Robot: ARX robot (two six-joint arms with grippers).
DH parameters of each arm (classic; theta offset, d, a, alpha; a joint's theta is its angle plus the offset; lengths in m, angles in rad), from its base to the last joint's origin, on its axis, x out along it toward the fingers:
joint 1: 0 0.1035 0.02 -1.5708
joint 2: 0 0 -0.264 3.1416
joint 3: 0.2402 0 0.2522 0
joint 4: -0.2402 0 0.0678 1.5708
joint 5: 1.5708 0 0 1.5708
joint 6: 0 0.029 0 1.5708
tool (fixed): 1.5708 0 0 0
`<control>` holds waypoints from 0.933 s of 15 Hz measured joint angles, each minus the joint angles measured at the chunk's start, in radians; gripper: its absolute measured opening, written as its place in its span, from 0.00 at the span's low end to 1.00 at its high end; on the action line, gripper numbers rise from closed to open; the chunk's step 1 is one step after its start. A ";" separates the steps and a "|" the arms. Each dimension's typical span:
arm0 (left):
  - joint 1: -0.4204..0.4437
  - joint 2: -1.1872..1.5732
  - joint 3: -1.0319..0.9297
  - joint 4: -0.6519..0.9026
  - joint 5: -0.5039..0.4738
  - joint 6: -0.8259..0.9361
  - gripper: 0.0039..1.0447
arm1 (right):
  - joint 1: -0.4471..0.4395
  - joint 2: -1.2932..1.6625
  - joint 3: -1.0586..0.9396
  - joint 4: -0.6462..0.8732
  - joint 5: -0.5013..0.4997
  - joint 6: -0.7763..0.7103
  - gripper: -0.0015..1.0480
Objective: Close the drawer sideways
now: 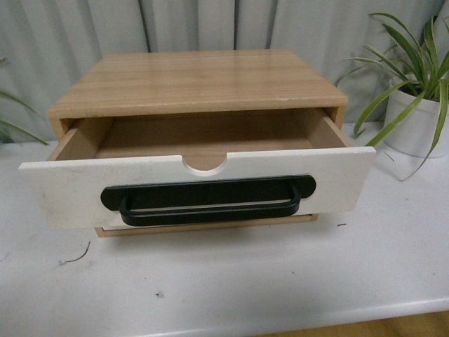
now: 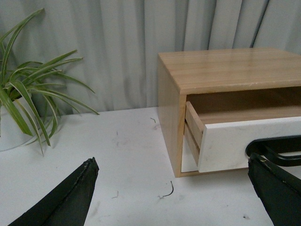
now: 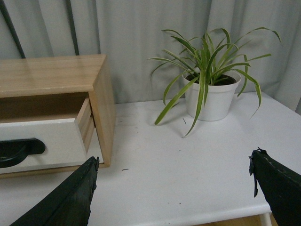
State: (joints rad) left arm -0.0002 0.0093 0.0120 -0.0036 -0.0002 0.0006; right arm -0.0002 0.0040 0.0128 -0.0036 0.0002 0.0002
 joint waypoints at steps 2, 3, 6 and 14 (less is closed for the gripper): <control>0.000 0.000 0.000 0.000 0.000 0.000 0.94 | 0.000 0.000 0.000 0.000 0.000 0.000 0.94; 0.000 0.000 0.000 0.000 0.000 0.000 0.94 | 0.000 0.000 0.000 0.000 0.000 0.000 0.94; -0.119 0.103 0.021 -0.023 0.005 0.021 0.94 | 0.048 0.177 0.063 -0.078 0.058 0.051 0.94; -0.249 0.628 0.055 0.259 0.185 0.809 0.94 | 0.430 0.840 0.264 0.008 -0.006 -0.463 0.94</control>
State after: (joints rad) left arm -0.2493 0.6369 0.0673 0.2550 0.1844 0.8093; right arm 0.4297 0.8440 0.2771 0.0044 -0.0059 -0.4629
